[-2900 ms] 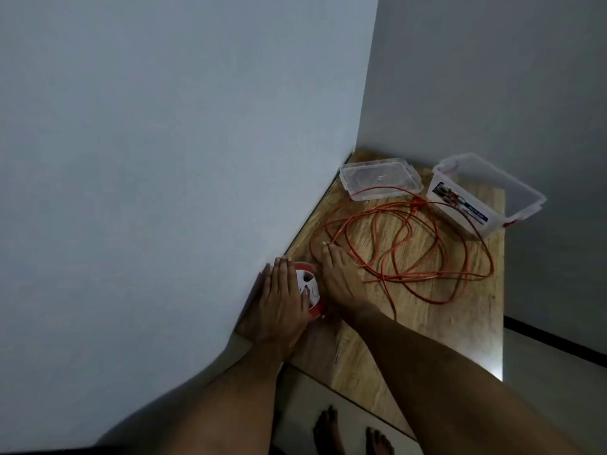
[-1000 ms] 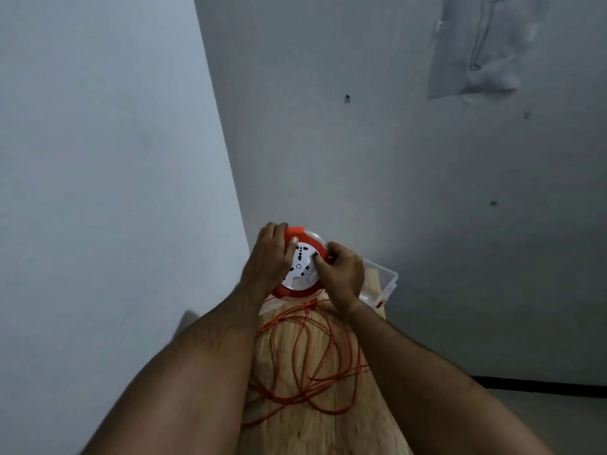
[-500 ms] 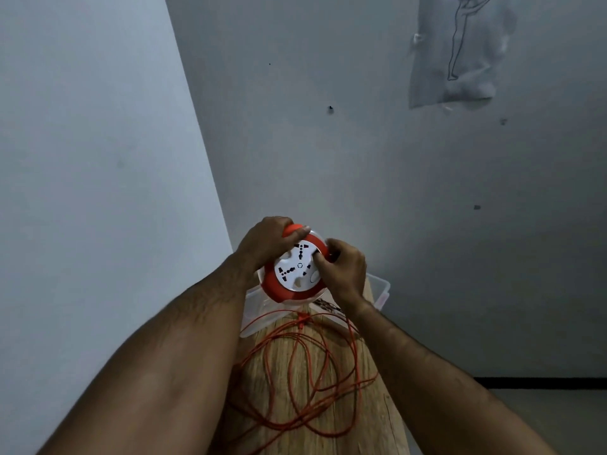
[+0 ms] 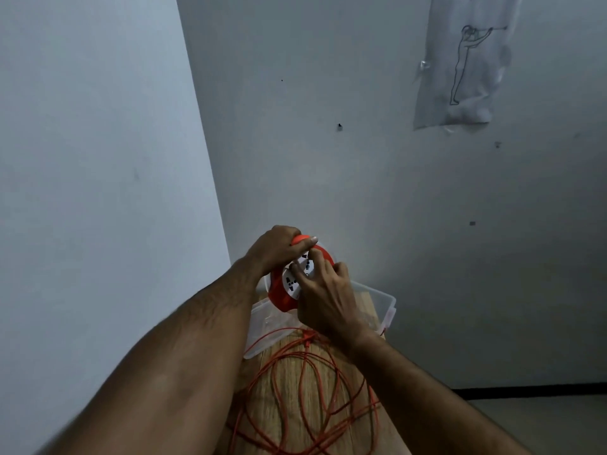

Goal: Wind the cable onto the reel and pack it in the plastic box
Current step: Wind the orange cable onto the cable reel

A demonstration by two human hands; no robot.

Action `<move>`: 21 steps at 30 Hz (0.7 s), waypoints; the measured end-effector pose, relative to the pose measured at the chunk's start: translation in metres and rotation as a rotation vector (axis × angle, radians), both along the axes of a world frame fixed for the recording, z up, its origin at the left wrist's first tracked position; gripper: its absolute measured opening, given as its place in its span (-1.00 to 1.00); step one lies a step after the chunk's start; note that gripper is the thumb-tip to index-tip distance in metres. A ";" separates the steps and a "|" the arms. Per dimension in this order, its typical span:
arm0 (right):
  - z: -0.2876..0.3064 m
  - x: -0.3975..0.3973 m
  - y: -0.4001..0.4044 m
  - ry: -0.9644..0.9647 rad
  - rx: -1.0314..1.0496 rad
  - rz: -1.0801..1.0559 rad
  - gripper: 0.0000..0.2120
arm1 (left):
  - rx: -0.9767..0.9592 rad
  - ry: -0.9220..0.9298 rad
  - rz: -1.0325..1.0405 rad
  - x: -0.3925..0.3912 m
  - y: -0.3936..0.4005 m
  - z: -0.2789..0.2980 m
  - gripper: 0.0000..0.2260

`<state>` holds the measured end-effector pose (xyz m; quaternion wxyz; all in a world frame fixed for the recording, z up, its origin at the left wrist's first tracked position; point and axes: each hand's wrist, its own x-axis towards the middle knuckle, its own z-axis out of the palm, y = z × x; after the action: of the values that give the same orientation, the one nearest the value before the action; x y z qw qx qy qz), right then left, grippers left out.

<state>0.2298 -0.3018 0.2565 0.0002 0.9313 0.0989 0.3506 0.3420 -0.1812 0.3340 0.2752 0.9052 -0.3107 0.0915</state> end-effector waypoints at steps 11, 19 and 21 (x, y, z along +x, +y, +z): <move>0.019 0.011 0.009 -0.057 0.473 0.031 -0.49 | -0.093 -0.093 0.008 -0.002 -0.003 0.003 -0.57; 0.026 0.011 0.036 -0.009 1.321 -0.239 -0.47 | -0.080 -0.153 0.028 -0.004 -0.014 0.001 -0.56; 0.032 0.013 0.039 0.032 1.586 -0.292 -0.50 | -0.097 -0.138 0.031 -0.006 -0.015 -0.001 -0.56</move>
<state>0.2430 -0.2630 0.2883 -0.6167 0.6625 -0.3020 0.2994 0.3359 -0.1965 0.3331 0.2951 0.8870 -0.3103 0.1729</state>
